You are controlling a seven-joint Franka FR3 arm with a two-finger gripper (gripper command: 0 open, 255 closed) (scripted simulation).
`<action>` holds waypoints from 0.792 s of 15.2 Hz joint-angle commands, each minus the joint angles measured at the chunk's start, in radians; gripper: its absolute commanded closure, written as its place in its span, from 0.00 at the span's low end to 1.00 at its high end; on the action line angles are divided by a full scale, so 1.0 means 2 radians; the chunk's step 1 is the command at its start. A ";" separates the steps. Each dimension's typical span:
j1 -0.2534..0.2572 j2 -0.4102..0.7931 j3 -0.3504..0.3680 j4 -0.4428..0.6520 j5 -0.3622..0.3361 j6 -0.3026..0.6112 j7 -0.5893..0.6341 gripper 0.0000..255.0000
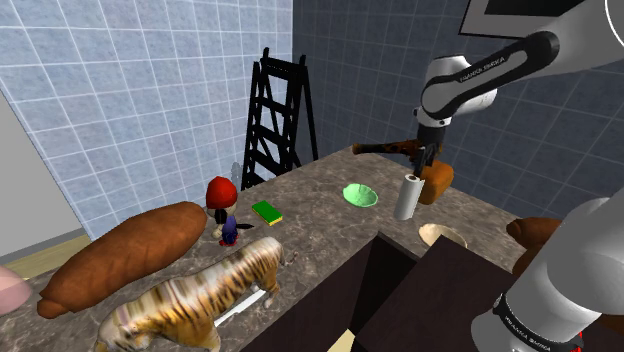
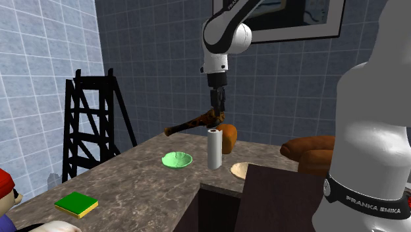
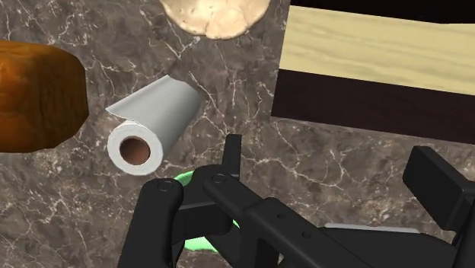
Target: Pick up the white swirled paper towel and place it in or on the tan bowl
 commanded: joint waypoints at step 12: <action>-0.052 0.275 -0.029 0.171 0.177 0.108 -0.195 0.00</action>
